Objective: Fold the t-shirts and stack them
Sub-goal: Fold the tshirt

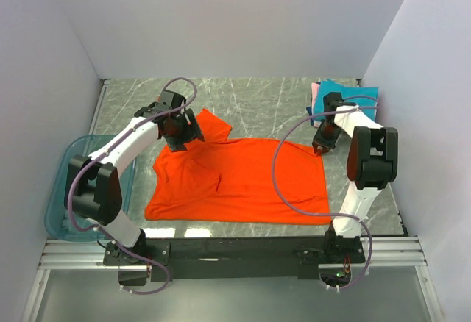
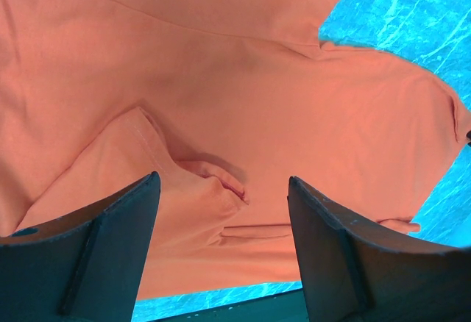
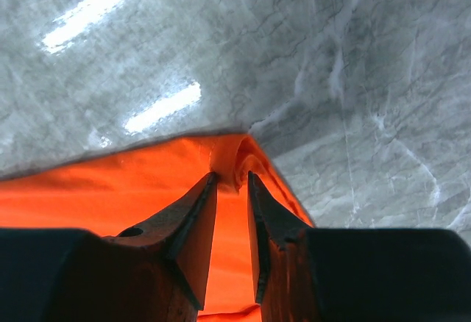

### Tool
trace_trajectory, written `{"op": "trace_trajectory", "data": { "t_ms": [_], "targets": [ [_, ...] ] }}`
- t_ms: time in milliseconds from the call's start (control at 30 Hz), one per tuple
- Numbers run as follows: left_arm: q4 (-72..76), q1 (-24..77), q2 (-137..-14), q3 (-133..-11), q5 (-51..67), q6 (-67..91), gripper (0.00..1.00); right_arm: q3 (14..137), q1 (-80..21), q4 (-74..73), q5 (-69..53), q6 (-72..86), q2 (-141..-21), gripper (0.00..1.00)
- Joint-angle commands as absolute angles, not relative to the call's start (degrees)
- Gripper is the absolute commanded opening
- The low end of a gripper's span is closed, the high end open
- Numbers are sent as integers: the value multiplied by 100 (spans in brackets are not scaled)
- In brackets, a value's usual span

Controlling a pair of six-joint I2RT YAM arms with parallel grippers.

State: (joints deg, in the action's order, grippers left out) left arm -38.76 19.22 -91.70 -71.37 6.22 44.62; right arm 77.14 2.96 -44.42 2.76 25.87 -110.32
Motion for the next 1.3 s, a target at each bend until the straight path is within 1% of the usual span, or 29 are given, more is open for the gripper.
{"op": "trace_trajectory", "data": {
  "t_ms": [0,400,533,567,633,667,833,867,967,1133,1167,1267],
  "targets": [
    [-3771,1942,-9114,-7233,694,4421,75,7638,325,-4377,229,2584,-10644,31],
    [-3762,1951,-9009,-7128,668,4447,75,7488,325,-4219,79,2540,-10784,31],
    [-3753,1951,-8982,-7128,642,4456,75,7348,325,-4131,97,2540,-10837,28],
    [-3753,1951,-8991,-7128,642,4456,75,7339,325,-4122,71,2540,-10846,24],
    [-3727,1960,-9000,-7119,642,4456,75,7330,325,-4104,62,2549,-10881,20],
    [-3709,1951,-9017,-7119,633,4447,75,7339,325,-4104,62,2540,-10907,17],
    [-3578,1951,-9237,-7312,519,4360,75,7409,325,-4166,79,2531,-10890,8],
    [-3534,1951,-9298,-7365,519,4333,75,7418,325,-4175,70,2531,-10864,4],
    [-3367,1951,-9693,-7795,378,4193,73,7497,325,-4262,44,2540,-10776,0],
    [-3182,1934,-10756,-8989,27,3947,69,7576,325,-4403,18,2531,-10600,0],
    [-3164,1934,-10923,-9357,18,3885,67,7576,325,-4412,18,2540,-10582,0],
    [-3085,1925,-11574,-9868,-254,3771,62,7541,325,-4438,-131,2540,-10521,0]
  ]
}}
